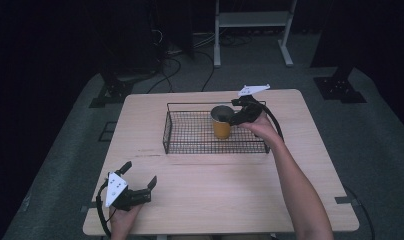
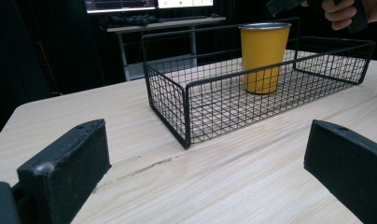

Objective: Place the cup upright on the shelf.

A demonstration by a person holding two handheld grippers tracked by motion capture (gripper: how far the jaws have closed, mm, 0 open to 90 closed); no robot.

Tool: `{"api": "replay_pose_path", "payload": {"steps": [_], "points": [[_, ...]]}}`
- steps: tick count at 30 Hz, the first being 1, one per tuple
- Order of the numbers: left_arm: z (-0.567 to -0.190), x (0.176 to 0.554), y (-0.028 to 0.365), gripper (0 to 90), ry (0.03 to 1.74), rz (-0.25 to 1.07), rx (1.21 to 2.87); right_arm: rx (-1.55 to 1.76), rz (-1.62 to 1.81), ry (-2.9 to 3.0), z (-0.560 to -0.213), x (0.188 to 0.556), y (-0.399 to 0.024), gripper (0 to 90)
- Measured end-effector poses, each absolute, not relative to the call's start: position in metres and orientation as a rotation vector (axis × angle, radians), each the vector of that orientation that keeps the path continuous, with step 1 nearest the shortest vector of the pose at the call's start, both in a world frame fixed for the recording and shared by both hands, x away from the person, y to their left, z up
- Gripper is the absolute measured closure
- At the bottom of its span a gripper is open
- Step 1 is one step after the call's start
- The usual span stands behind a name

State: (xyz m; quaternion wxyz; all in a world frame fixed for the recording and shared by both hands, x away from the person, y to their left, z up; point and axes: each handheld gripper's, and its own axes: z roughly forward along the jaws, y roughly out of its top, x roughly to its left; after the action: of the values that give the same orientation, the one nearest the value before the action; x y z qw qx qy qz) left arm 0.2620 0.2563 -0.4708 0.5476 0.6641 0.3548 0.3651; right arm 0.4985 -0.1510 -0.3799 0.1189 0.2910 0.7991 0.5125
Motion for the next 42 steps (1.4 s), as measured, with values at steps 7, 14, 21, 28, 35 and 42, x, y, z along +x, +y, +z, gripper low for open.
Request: {"api": "replay_pose_path", "payload": {"steps": [7, 14, 21, 28, 35, 42], "points": [[-0.471, 0.261, 0.256, 0.0, 0.836, 0.867, 1.574, 0.849, 1.516, 2.311, -0.375, 0.488, -0.163, 1.3], [-0.471, 0.261, 0.256, 0.0, 0.837, 0.867, 1.575, 0.859, 1.505, 2.326, -0.37, 0.48, -0.174, 1.3], [-0.471, 0.261, 0.256, 0.0, 0.837, 0.87, 1.575, 0.847, 1.534, 2.297, -0.363, 0.47, -0.183, 1.3], [-0.471, 0.261, 0.256, 0.0, 0.836, 0.87, 1.576, 0.854, 1.545, 2.305, -0.366, 0.459, -0.195, 1.3], [-0.471, 0.261, 0.256, 0.0, 0.838, 0.872, 1.577, 0.854, 1.556, 2.313, -0.368, 0.449, -0.206, 1.3], [-0.471, 0.261, 0.256, 0.0, 0.838, 0.872, 1.577, 0.857, 1.563, 2.318, -0.373, 0.439, -0.214, 1.3]]}}
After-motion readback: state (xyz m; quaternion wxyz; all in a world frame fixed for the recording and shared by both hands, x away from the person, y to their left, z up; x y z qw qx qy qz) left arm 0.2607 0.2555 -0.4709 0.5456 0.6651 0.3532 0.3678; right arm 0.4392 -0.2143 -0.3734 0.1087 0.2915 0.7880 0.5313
